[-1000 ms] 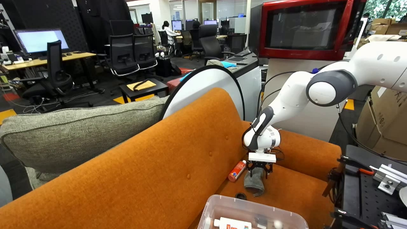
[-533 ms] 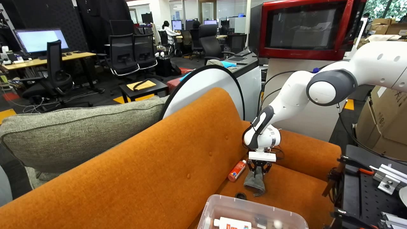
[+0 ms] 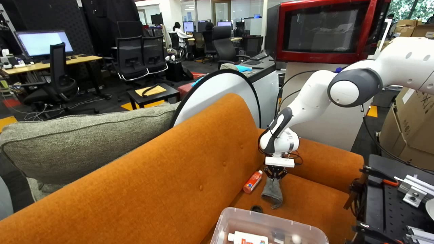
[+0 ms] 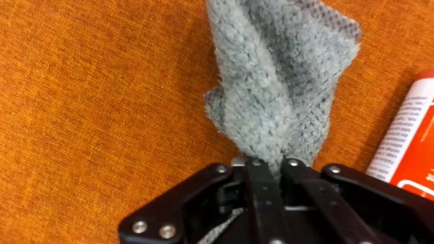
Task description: Put the grey cloth on the sofa inside the plastic container
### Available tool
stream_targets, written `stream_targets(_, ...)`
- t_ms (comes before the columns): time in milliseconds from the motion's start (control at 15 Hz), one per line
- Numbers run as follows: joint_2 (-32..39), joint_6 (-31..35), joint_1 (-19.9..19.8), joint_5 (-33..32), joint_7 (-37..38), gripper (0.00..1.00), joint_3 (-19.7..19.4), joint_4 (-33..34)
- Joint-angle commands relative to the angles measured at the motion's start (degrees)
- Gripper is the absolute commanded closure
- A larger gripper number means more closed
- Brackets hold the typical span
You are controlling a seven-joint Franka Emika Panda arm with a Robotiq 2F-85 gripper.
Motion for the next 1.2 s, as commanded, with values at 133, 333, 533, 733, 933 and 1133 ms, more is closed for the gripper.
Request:
stream_targets(133,-11.1,1.8,-4.4,0.7,-7.6,0.98,4.1,-12.3)
stream_targets(333,-17.8,1.4,-6.8,1.5,-12.3,0.98,7.0,-19.2)
stream_targets(533,-24.6,0.2,-9.4,2.0,-18.6,0.98,11.0,-26.6)
stream_targets(733,-30.7,-1.3,-9.6,1.6,-25.7,0.98,14.8,-34.0)
stream_targets(933,-34.7,-3.0,-8.4,1.4,-30.7,0.98,18.0,-39.4)
stream_targets(1133,-36.9,-6.9,-6.3,0.5,-34.9,0.98,20.4,-42.9)
